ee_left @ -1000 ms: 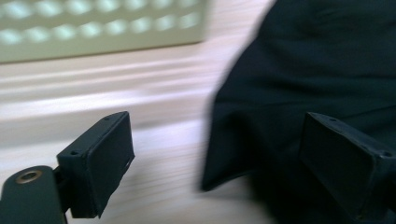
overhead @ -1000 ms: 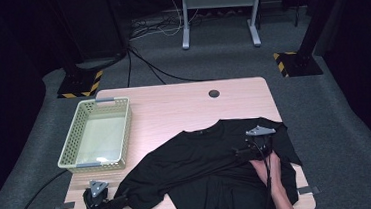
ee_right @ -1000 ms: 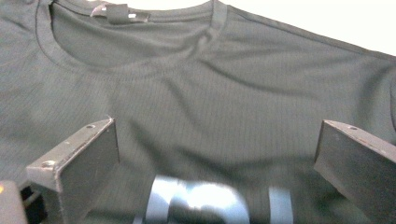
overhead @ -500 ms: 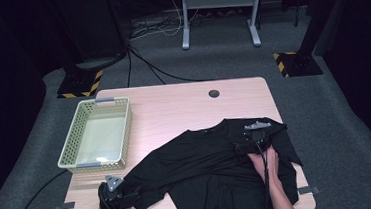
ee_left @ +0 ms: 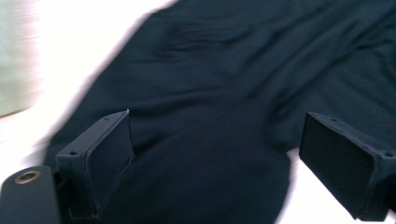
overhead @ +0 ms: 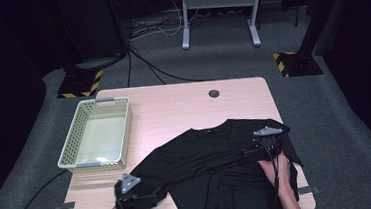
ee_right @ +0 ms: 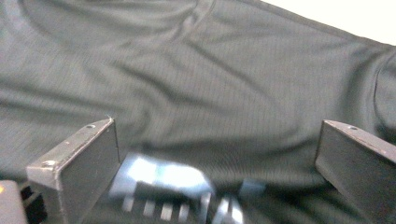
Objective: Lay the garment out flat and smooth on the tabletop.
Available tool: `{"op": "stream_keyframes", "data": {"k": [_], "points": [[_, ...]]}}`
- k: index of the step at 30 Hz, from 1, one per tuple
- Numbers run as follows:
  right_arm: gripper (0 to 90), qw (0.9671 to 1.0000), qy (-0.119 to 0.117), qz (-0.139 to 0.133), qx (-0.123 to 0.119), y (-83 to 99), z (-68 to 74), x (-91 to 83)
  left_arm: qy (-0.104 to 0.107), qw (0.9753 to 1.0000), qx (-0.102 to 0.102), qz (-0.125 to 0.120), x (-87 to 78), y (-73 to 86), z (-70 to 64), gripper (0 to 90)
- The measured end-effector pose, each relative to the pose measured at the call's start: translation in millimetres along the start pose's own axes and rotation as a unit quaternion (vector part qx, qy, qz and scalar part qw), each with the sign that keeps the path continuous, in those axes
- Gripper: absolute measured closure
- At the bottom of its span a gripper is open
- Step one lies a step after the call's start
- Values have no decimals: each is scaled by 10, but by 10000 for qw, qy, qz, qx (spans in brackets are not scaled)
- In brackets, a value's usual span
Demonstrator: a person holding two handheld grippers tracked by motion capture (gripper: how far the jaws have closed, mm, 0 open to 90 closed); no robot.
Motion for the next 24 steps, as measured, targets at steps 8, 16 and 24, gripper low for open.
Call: {"op": "stream_keyframes", "data": {"k": [8,16,24], "points": [[0,9997,-212,156,2,177,21,11,108,9985,17,542,592,-342,63,92],[0,9998,26,9,204,-10,12,212,-133,9979,33,630,942,-797,353,95],[0,9993,-204,-106,289,-55,-13,118,-358,9981,33,493,881,-896,370,75]]}}
Point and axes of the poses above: each handheld gripper's, and its own axes: x roughly forward along the jaws, y roughly out of its underside, z roughly to its left, the point moved 4 cm from there along x, roughly forward along the jaws, and after that the axes turned 11 degrees about -x, right-handed, at the moved point
